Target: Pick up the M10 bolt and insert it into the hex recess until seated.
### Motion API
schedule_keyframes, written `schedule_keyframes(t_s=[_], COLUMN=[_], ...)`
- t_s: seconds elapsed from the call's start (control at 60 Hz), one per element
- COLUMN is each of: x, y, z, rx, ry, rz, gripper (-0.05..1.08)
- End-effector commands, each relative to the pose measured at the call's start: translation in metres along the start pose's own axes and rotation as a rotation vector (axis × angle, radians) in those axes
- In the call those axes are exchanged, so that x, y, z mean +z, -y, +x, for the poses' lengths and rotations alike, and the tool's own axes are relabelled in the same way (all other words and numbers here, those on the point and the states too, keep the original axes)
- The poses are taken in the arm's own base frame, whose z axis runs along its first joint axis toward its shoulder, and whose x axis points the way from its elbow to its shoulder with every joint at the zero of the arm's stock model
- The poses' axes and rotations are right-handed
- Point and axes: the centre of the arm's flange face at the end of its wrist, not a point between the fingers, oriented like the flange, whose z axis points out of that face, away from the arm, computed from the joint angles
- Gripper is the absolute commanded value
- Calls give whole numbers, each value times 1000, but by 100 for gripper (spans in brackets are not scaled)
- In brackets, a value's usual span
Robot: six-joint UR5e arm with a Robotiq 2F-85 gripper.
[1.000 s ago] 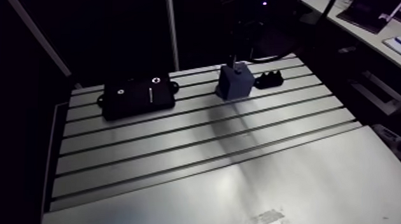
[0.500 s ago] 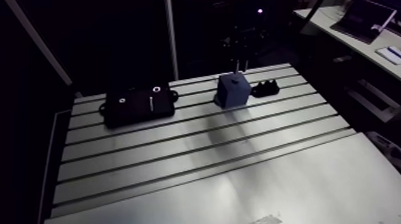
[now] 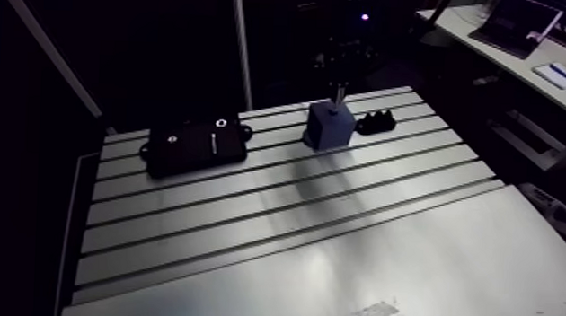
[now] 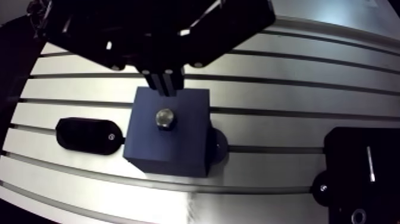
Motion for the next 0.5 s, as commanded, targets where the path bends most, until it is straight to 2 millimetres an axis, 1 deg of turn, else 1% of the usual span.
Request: schedule_keyframes(t_s=[0.017, 0.083, 0.317, 0.417, 0.5], x=[3, 4, 3, 10, 12], y=[0, 0, -3, -4, -4], z=[0, 0, 1, 2, 3], rx=[3, 2, 0, -5, -6], ry=[-1, -5, -14, -3, -5], rz=[0, -2, -6, -1, 0], gripper=[95, 97, 100, 100, 100])
